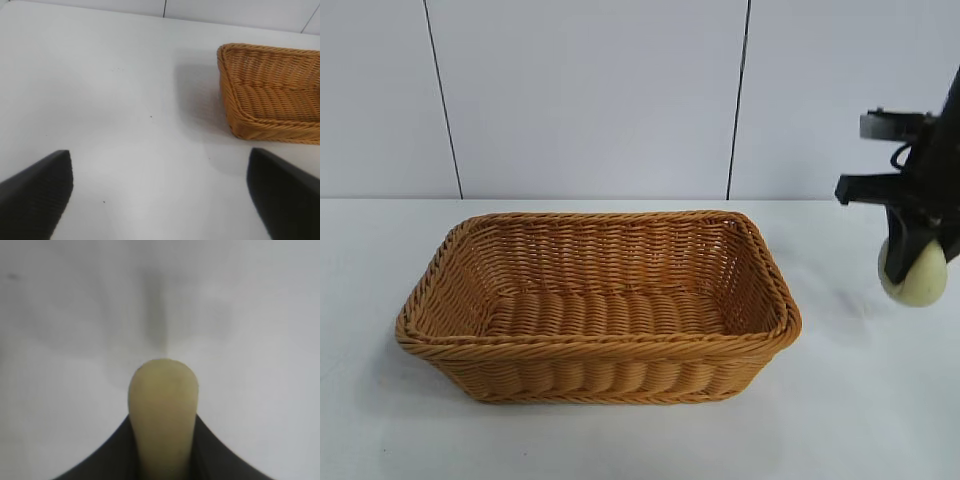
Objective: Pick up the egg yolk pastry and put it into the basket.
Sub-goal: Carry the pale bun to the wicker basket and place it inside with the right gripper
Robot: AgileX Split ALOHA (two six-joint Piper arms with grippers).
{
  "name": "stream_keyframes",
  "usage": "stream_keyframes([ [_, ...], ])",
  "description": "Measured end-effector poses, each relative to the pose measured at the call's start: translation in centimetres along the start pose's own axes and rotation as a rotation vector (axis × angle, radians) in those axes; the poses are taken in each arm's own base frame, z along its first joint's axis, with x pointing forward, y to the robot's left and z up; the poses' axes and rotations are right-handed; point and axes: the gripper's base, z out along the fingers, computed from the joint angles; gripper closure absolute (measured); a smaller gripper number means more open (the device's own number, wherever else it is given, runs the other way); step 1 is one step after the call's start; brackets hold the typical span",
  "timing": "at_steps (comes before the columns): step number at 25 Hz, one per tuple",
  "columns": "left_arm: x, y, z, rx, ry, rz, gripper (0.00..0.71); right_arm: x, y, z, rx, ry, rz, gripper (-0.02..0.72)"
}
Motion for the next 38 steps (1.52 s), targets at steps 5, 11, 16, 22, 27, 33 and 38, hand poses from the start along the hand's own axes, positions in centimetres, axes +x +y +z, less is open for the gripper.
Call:
stream_keyframes([
  [5,0.0,0.0,0.0,0.000,0.000,0.000,0.032,-1.4,0.4,-3.3,-0.007,-0.004,-0.011,0.554],
  [11,0.0,0.0,0.0,0.000,0.000,0.000,0.032,-2.4,0.9,-5.2,-0.005,-0.044,-0.030,0.555],
  [16,0.0,0.0,0.0,0.000,0.000,0.000,0.032,-2.7,4.6,-6.1,-0.020,-0.079,-0.104,0.561],
  [22,0.0,0.0,0.0,0.000,0.000,0.000,0.032,-1.4,11.0,-6.0,-0.054,-0.098,-0.224,0.561],
  [27,0.0,0.0,0.0,0.000,0.000,0.000,0.032,0.4,16.3,-5.9,-0.096,-0.133,-0.309,0.561],
  [33,0.0,0.0,0.0,0.000,-0.001,0.000,0.032,2.4,21.0,-5.7,-0.149,-0.178,-0.379,0.562],
  [38,0.0,0.0,0.0,0.000,-0.001,0.000,0.032,2.7,22.6,-2.9,-0.144,-0.134,-0.399,0.562],
])
